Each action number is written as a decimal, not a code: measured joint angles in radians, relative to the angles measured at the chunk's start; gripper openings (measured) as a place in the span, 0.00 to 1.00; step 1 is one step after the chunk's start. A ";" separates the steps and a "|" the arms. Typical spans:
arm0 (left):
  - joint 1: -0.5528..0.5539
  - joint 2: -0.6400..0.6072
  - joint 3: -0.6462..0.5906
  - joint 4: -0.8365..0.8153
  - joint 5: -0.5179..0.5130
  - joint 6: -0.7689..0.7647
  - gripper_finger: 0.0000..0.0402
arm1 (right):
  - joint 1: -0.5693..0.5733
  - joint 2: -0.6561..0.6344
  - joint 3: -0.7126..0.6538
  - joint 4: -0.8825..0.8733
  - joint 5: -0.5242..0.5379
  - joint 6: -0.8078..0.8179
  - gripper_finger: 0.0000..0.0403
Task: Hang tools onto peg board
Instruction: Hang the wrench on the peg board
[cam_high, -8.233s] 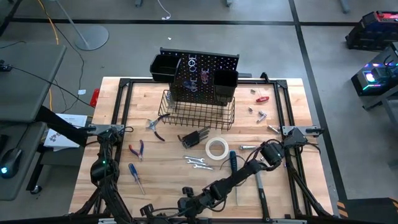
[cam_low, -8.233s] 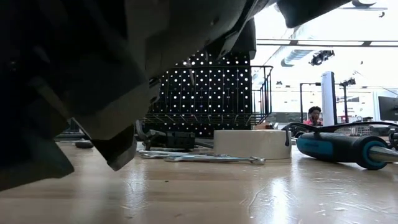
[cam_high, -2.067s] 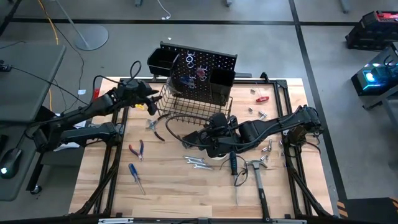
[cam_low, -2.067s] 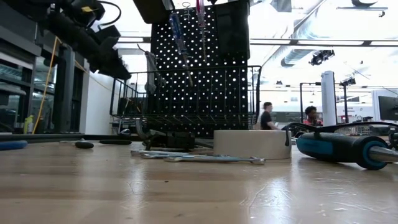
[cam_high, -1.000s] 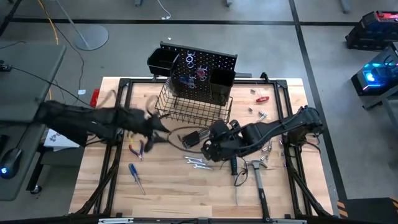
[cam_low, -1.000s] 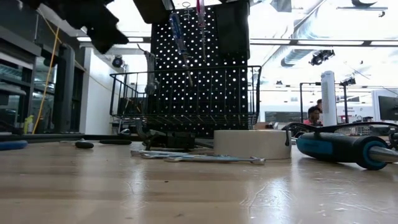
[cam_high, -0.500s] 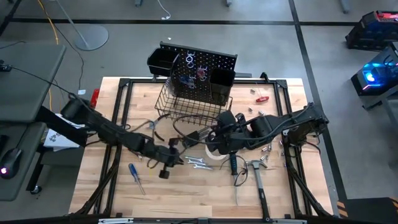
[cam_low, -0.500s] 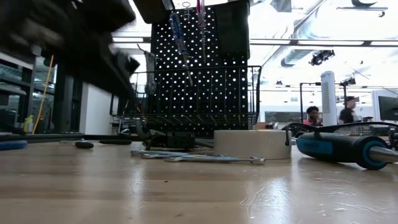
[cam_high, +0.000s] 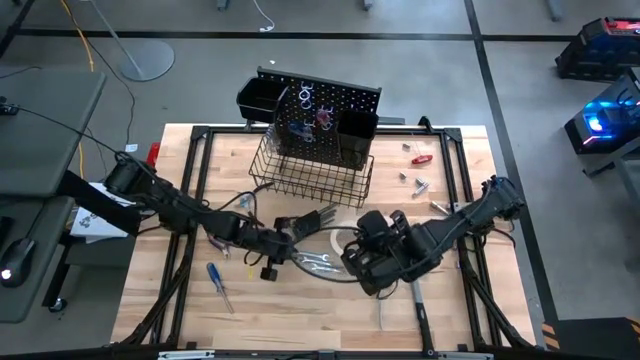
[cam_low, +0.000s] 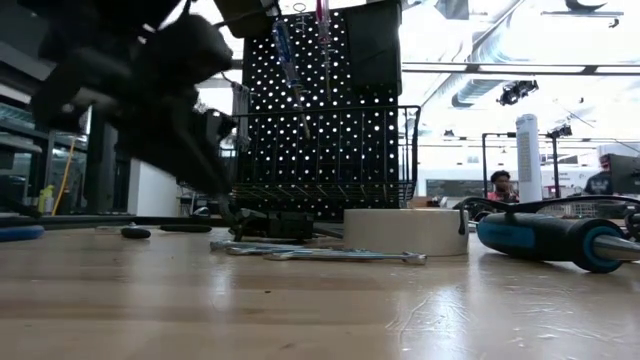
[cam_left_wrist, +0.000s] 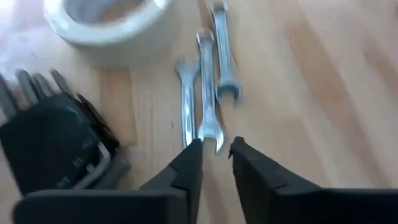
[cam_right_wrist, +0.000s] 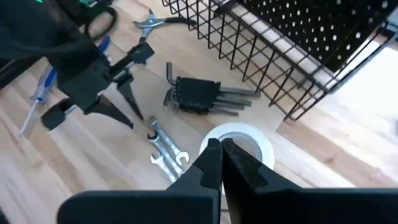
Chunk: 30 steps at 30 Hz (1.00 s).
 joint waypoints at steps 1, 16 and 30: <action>0.004 0.012 0.000 -0.007 0.000 0.022 0.23 | 0.002 0.000 -0.001 -0.003 -0.003 0.013 0.00; 0.101 0.162 0.067 -0.046 0.110 0.046 0.47 | 0.037 0.000 -0.075 0.091 -0.032 0.127 0.00; 0.105 0.266 0.072 -0.049 0.158 -0.115 0.06 | 0.038 0.000 -0.075 0.108 -0.092 0.127 0.00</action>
